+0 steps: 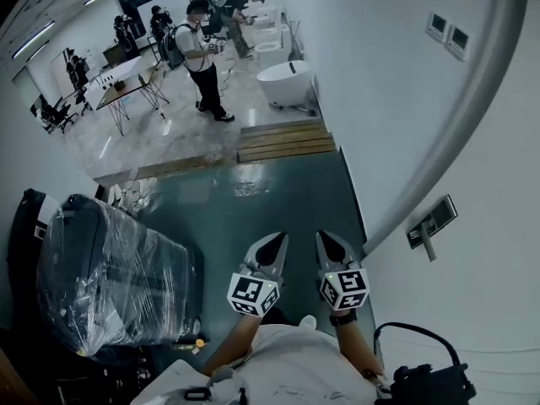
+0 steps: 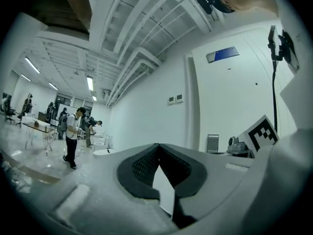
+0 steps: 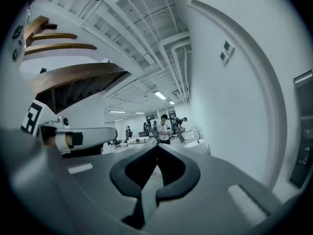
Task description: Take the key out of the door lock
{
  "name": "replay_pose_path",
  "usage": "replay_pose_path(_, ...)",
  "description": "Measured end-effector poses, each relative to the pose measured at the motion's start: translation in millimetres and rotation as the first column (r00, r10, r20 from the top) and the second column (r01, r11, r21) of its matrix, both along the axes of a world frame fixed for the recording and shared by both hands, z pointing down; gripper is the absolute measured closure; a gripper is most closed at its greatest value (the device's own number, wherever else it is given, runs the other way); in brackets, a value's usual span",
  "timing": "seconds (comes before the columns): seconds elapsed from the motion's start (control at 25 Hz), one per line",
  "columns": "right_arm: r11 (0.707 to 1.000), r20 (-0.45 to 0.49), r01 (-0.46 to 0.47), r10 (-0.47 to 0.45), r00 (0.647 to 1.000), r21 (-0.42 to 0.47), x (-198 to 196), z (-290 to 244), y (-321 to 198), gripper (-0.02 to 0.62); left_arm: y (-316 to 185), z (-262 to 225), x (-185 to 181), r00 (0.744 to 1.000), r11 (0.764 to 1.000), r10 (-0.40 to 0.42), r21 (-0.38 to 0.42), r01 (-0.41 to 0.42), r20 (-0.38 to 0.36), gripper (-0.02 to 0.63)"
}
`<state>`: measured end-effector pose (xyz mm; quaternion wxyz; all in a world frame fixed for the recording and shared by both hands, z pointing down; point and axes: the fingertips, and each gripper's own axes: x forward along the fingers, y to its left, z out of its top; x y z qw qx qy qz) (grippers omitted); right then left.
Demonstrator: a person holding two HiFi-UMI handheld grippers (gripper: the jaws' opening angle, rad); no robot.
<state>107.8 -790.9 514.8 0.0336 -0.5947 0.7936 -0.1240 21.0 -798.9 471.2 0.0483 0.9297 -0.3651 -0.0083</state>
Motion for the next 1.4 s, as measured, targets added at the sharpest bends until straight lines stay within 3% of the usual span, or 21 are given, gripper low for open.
replay_pose_path(0.16,0.987,-0.015,-0.16,0.16,0.987,0.018,71,1,-18,0.592,-43,4,65,0.991,0.99,0.136,-0.02,-0.137,-0.019,0.604)
replay_pose_path(0.28,0.943,-0.003,-0.332,0.332,0.943,0.003,135,9,-17,0.592,-57,9,134,0.946,0.946,0.321,-0.037,-0.322,-0.041,0.606)
replay_pose_path(0.36,0.886,-0.006,-0.465,0.465,0.885,0.003,179,10,-15,0.591,-63,10,186,0.884,0.884,0.467,-0.022,-0.467,-0.034,0.604)
replay_pose_path(0.44,0.811,-0.012,-0.585,0.585,0.811,0.008,215,6,-11,0.591,-67,9,234,0.802,0.802,0.598,-0.005,-0.598,-0.018,0.606)
replay_pose_path(0.56,0.714,-0.045,-0.7,0.7,0.713,0.02,248,-8,-7,0.591,-75,1,287,0.689,0.688,0.725,0.028,-0.725,0.016,0.604)
replay_pose_path(0.92,0.458,-0.099,-0.889,0.884,0.457,-0.023,284,-1,29,0.591,-50,6,382,0.404,0.404,0.915,0.033,-0.914,0.003,0.604)
replay_pose_path(1.0,0.403,-0.101,-0.914,0.908,0.406,-0.048,281,5,45,0.591,-33,10,394,0.355,0.354,0.935,0.036,-0.934,0.007,0.604)
replay_pose_path(1.08,0.354,-0.1,-0.932,0.927,0.361,-0.077,279,14,60,0.591,-22,15,410,0.32,0.319,0.947,0.035,-0.947,0.024,0.603)
replay_pose_path(1.12,0.332,-0.097,-0.939,0.936,0.34,-0.092,278,18,67,0.591,-17,19,420,0.305,0.304,0.952,0.029,-0.952,0.038,0.484)
replay_pose_path(1.2,0.289,-0.09,-0.949,0.95,0.3,-0.123,276,29,83,0.591,-9,27,442,0.287,0.287,0.955,0.018,-0.958,0.068,0.415)
replay_pose_path(1.32,0.241,-0.051,-0.955,0.966,0.253,-0.174,275,46,101,0.591,-8,26,467,0.306,0.304,0.949,0.033,-0.952,0.075,0.393)
replay_pose_path(1.4,0.216,0.032,-0.956,0.976,0.214,-0.2,275,58,110,0.591,-13,23,481,0.321,0.319,0.945,0.043,-0.947,0.059,0.394)
